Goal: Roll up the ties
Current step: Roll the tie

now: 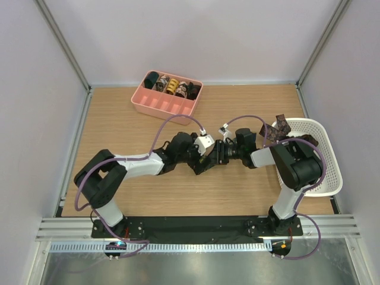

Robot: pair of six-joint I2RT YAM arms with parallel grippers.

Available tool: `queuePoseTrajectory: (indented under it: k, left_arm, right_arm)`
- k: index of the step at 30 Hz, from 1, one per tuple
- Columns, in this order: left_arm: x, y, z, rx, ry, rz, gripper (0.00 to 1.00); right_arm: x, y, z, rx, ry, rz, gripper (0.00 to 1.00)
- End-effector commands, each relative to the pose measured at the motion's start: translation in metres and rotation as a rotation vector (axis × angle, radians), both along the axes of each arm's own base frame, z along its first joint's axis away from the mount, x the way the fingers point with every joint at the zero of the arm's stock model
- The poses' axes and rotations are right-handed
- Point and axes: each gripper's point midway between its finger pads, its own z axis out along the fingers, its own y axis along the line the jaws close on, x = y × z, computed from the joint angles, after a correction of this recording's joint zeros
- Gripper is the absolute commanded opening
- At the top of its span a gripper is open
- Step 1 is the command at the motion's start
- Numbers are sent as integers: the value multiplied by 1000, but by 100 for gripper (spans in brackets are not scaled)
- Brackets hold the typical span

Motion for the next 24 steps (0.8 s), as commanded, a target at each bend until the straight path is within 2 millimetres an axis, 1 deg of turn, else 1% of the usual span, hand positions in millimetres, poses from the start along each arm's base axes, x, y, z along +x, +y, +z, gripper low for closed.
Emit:
queuePoseTrajectory:
  k: [1, 4, 8, 15, 17, 18, 20, 21, 22, 23, 24]
  left_arm:
    - [-2, -14, -1, 7, 14, -73, 100]
    - [-7, -17, -8, 8, 33, -99, 100]
    - [-9, -20, -19, 31, 42, -111, 100]
    - [-9, -30, -26, 26, 52, -150, 99]
    - [-6, -34, -25, 25, 48, -147, 99]
    - [-3, -34, -29, 32, 52, -133, 99]
    - [2, -35, -30, 40, 43, -118, 95]
    - [3, -35, -35, 49, 48, -114, 93]
    - [4, -36, -36, 49, 45, -121, 91]
    - [4, -38, -37, 47, 48, -124, 88]
    - [4, -37, -43, 57, 60, -118, 84]
  right_arm:
    - [-4, -10, -23, -57, 54, -43, 1]
    - [-3, -13, -27, -66, 66, -56, 1]
    - [-1, -15, -28, -67, 67, -64, 1]
    - [-1, -15, -28, -65, 70, -66, 1]
    - [-1, -15, -28, -64, 70, -66, 1]
    - [0, -15, -28, -64, 66, -67, 1]
    - [0, -16, -27, -64, 65, -70, 1]
    - [0, -16, -27, -63, 66, -69, 1]
    - [0, -16, -27, -63, 66, -69, 1]
    - [0, -16, -28, -63, 68, -68, 1]
    - [0, -15, -27, -62, 66, -67, 1]
